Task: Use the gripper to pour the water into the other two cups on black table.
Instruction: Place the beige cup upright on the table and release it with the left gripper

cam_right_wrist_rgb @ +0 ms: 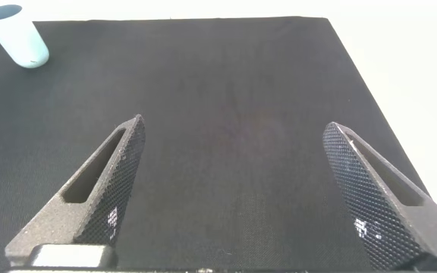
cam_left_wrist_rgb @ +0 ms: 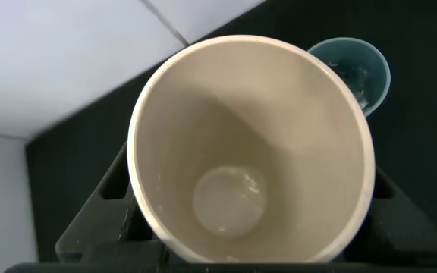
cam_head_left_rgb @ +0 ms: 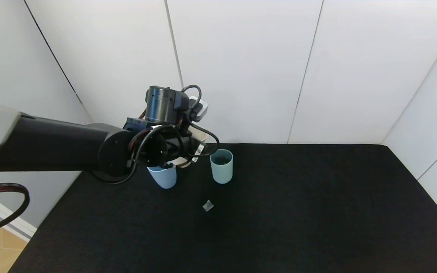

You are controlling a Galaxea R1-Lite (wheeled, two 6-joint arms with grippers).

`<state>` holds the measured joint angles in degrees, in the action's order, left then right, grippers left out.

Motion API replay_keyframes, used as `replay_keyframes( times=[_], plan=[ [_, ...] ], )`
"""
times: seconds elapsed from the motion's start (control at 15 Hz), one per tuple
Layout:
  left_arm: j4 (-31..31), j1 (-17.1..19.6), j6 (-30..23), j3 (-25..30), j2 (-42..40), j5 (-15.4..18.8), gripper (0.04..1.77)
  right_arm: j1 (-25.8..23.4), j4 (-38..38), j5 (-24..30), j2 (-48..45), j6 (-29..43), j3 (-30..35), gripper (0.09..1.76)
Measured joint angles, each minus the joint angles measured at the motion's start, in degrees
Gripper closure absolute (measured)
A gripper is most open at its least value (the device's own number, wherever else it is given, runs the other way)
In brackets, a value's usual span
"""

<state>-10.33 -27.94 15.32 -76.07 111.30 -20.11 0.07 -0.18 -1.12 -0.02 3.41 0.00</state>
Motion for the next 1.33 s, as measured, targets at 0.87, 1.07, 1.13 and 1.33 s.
replay_keyframes(
  times=[0.87, 1.07, 1.13, 1.33],
  plan=[
    [-53.24, -0.09, -21.19, 44.37, -1.99, 6.17, 0.53, 0.00, 0.00, -0.04, 0.00, 0.02, 0.00, 0.14],
    [-56.04, -0.22, -24.66, 48.09, -0.96, 9.31, 0.53, 0.00, 0.00, -0.04, 0.00, 0.00, 0.00, 0.14],
    [-56.30, 0.07, -24.88, 48.51, -0.35, 9.31, 0.53, 0.00, 0.00, -0.02, 0.00, 0.00, 0.00, 0.14],
    [-56.59, 1.23, -24.36, 49.29, 1.74, 9.03, 0.53, 0.00, 0.02, -0.02, 0.00, 0.02, 0.00, 0.14]
  ],
)
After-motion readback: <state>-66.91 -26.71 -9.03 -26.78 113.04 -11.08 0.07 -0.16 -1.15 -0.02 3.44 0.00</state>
